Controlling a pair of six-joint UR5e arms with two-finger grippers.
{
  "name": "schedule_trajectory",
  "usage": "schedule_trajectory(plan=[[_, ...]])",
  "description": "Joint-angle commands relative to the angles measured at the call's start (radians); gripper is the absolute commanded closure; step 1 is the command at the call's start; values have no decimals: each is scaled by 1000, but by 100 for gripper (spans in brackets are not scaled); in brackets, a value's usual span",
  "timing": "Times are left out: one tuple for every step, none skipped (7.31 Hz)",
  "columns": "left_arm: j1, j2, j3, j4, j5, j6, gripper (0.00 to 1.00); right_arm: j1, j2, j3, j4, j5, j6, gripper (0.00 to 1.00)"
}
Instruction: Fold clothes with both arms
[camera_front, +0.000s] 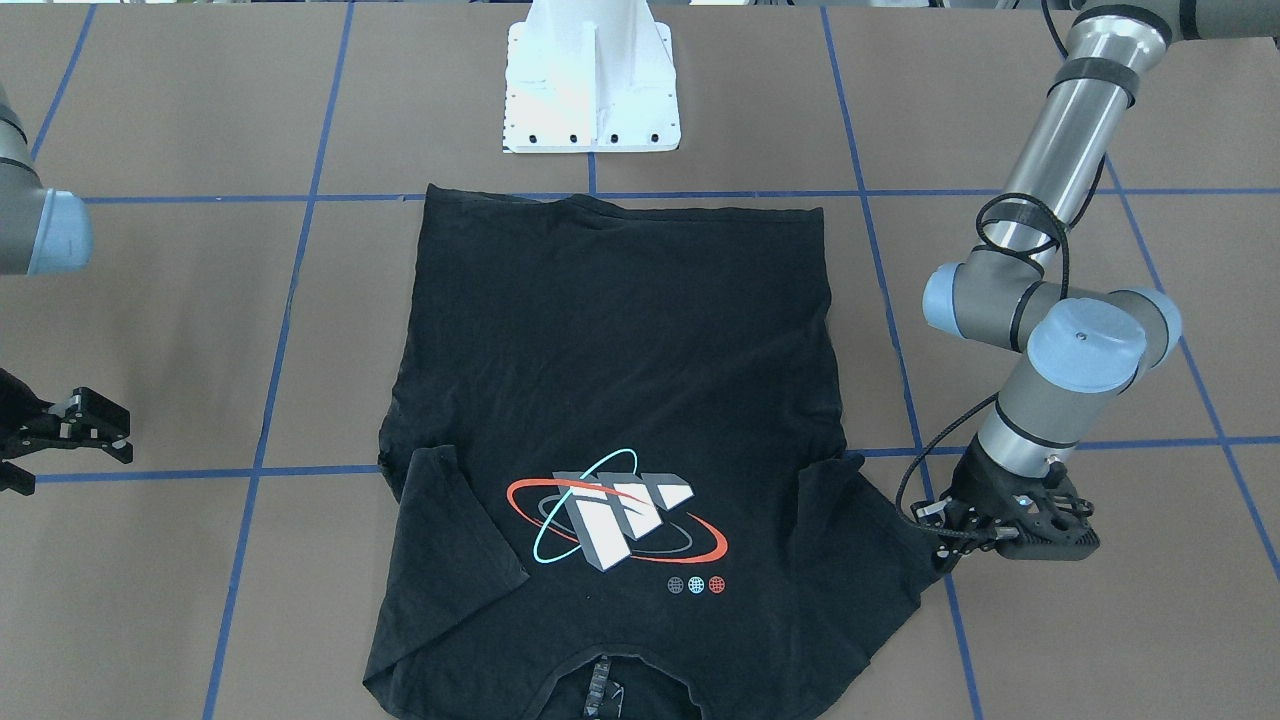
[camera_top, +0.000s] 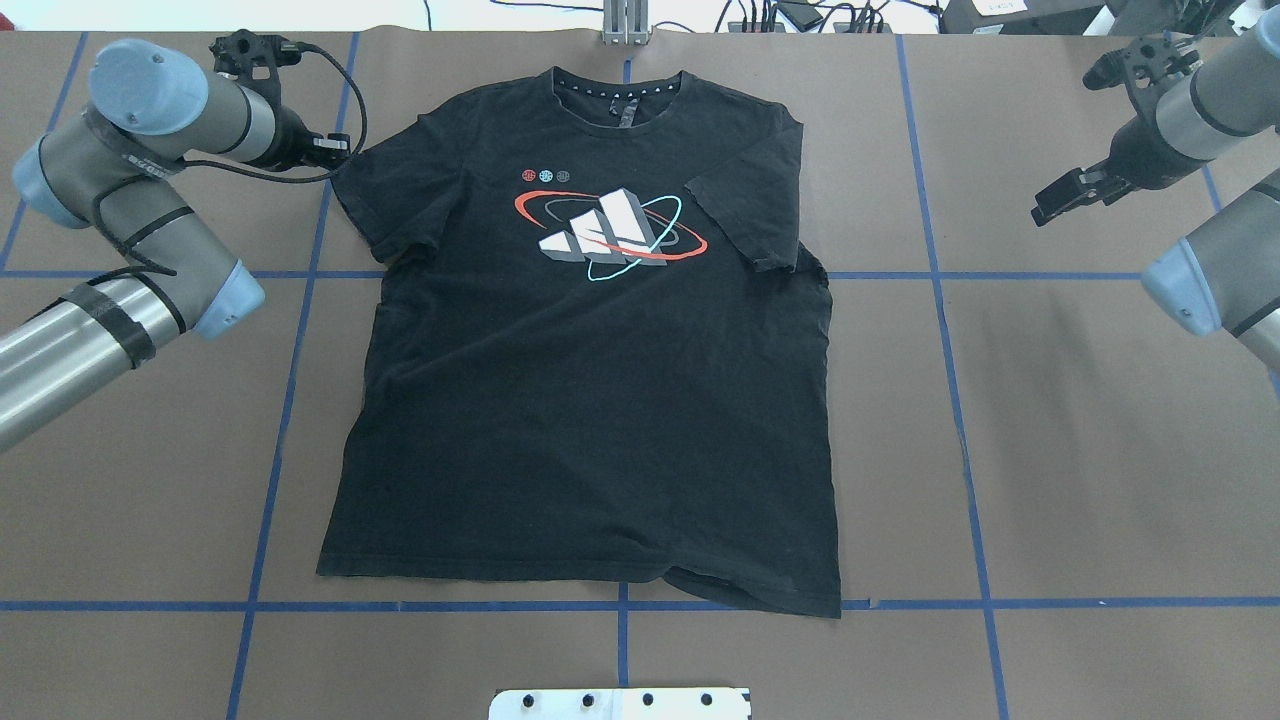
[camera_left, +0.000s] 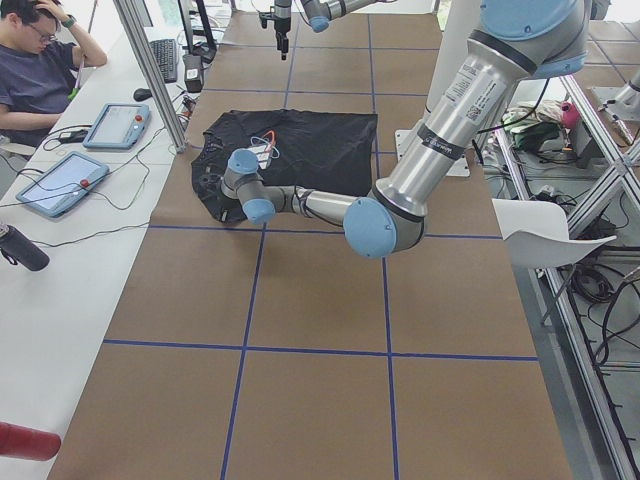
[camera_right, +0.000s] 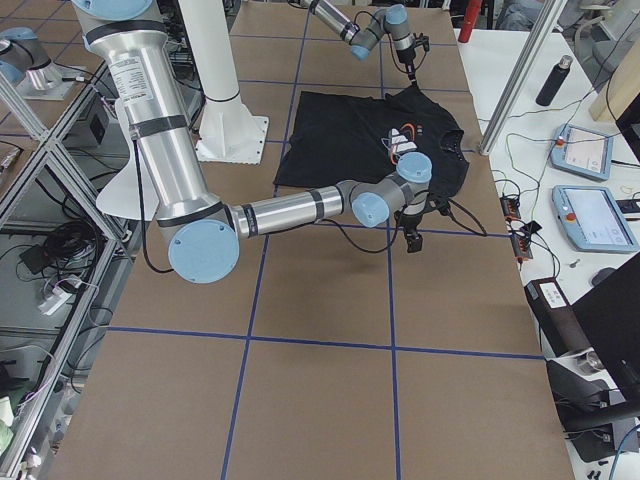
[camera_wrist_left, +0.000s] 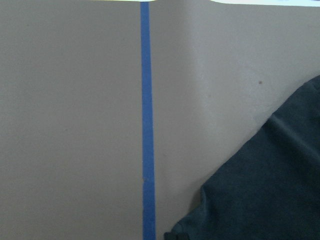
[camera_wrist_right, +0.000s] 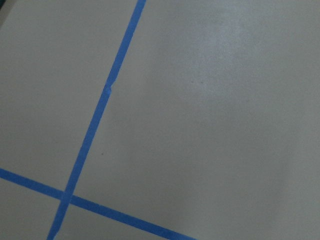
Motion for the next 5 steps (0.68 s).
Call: schedule_trajectory(plan=[[3,-127,-27,203,-21,-79,100,2,0,1,1,1,1,0],[34,-169,-27,238,-19,-140,100,0,0,1,1,1,1,0],[75,-193,-18,239,-15,-214,100,2,0,1,1,2,1,0],[103,-231,2,244,-13,-288,100,0,2,1,1,2,1,0],[129,-280,52,244,-13,-346,100,2,2,1,1,2,1,0]])
